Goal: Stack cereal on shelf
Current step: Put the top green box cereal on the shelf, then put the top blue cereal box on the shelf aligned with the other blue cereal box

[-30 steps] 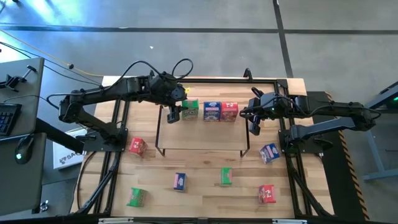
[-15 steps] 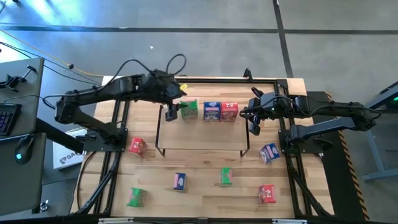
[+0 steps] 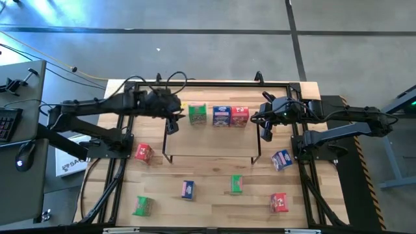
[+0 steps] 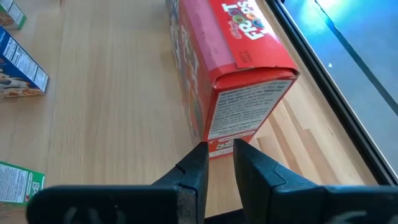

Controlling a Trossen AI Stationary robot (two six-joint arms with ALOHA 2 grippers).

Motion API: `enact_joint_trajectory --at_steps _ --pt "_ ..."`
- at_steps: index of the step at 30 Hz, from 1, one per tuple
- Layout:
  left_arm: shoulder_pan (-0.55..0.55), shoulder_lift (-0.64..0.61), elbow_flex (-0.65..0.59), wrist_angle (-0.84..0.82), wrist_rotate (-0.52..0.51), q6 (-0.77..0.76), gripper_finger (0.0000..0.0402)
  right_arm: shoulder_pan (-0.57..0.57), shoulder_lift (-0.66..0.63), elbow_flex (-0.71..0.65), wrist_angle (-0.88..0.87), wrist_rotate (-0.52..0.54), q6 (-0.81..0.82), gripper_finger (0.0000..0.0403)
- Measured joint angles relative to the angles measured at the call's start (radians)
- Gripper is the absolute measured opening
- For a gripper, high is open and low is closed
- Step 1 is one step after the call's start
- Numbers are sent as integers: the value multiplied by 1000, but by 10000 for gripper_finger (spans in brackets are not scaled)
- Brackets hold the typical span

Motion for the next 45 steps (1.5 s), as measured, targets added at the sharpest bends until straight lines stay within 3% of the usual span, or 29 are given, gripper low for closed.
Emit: enact_joint_trajectory --at_steps 8,19,35,45 --pt "23 -9 -146 275 -1 8 55 0 0 0 0 0 8 64" --pt "26 50 -154 376 31 49 46 0 0 0 7 0 8 64" --pt "-5 43 -153 352 52 25 46 0 0 0 7 0 8 64" --pt "-38 -115 -163 245 13 -34 46 34 -1 24 -17 1 -16 64"
